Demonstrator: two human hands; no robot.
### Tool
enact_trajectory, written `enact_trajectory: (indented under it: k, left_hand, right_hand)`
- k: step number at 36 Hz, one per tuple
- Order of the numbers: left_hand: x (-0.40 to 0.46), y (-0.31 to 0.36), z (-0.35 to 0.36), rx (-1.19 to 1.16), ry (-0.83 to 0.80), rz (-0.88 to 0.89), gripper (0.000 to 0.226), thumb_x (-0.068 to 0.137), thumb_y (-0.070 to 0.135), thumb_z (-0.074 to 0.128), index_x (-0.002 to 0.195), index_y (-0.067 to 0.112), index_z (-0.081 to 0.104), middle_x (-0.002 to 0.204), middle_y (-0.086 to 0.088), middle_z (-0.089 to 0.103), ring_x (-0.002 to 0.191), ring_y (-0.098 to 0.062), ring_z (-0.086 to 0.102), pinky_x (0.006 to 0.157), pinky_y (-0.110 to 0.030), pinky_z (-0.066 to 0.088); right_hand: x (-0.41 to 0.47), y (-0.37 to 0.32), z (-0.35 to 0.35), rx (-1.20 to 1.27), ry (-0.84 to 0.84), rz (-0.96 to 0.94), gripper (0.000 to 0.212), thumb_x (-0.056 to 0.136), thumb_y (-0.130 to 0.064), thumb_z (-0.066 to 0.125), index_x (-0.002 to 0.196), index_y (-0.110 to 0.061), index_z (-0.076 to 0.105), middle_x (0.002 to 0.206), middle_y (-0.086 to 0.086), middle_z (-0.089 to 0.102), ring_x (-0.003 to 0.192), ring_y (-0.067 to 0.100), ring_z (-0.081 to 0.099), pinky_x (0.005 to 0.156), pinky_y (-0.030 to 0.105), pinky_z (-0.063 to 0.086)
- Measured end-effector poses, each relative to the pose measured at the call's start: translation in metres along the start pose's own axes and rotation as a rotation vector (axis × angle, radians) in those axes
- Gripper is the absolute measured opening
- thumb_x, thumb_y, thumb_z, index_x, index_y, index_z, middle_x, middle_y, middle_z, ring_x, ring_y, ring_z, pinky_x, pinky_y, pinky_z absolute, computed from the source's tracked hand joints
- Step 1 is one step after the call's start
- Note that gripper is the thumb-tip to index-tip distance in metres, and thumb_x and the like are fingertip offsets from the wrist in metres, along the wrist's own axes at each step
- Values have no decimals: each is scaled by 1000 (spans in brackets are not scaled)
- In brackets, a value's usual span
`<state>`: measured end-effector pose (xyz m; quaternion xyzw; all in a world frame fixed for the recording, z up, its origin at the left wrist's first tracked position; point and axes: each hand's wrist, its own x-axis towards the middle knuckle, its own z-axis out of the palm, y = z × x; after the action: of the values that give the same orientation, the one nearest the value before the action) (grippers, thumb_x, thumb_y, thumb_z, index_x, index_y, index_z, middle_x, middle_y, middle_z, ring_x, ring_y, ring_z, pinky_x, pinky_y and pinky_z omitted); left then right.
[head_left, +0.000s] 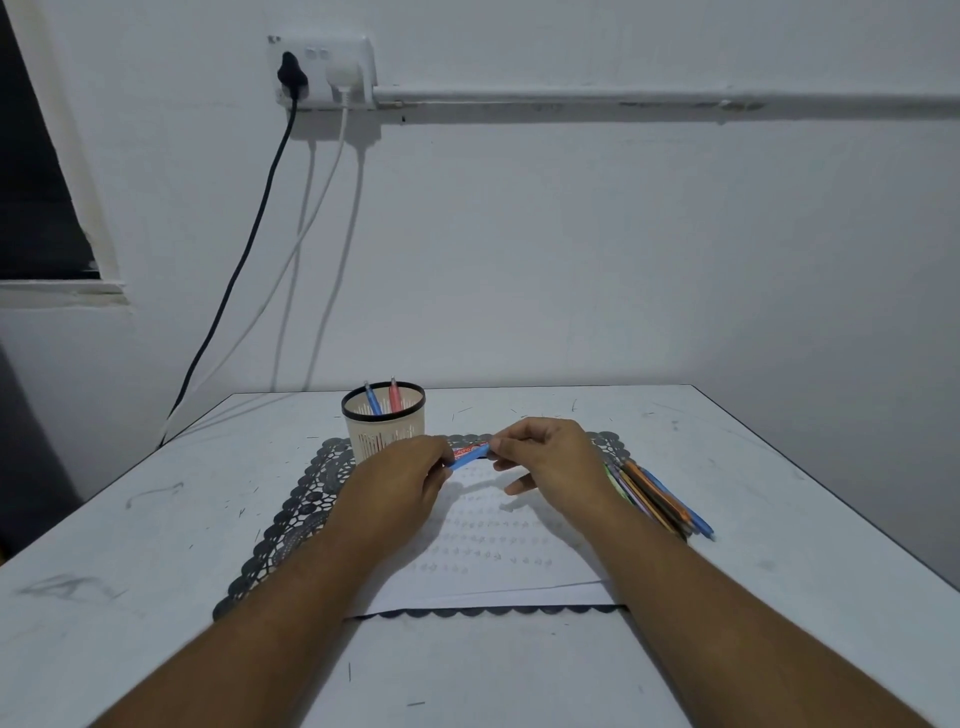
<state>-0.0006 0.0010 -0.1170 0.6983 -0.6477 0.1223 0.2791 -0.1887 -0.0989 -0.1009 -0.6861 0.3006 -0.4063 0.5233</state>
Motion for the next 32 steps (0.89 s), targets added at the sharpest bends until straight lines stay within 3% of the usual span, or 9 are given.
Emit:
enact_trajectory:
  k: [6,10,12,15,24,32]
  left_hand:
    - [1,1,-1,12,-7,-9,13,102,29,54,110,33,64,100,14,66,90,-9,57,72,-32,48]
    - [0,1,0,52,-4,-4,12,102,32,53,109,35,62,100,16,66,89,-6,57,66,-26,41]
    - [-1,2,-1,70,-20,2,13,102,32,52,108,35,63,102,16,67,91,-7,58,68,-27,45]
    - [-3,2,-2,81,-22,2,13,102,33,52,105,35,65,101,16,67,93,-7,59,73,-29,50]
    - [-7,5,0,88,-18,0,8,98,37,54,95,33,61,87,14,64,82,-8,57,69,-30,52]
    - [-10,8,1,98,-34,-10,8,96,36,58,89,32,60,84,13,63,79,-9,56,64,-27,47]
  right_hand:
    - [4,-1,-8,-105,-4,-21,8,94,-17,75,97,-14,82,87,1,80,80,17,74,59,31,60]
    - [10,1,-17,-270,-2,6,11,89,-15,80,98,-22,78,68,-4,65,61,16,52,55,30,44]
    - [10,3,-22,-470,-77,65,14,85,-18,84,94,-26,76,70,-8,56,63,13,50,58,26,39]
    - [7,9,-23,-668,-156,168,15,77,-30,90,85,-29,77,86,-9,68,79,9,64,62,25,44]
    - [3,13,-14,-724,-169,155,12,82,-32,87,85,-29,75,83,-15,63,79,5,61,60,25,41]
    - [4,14,-9,-744,-204,90,5,90,-19,78,86,-22,79,80,-11,70,73,2,62,58,19,40]
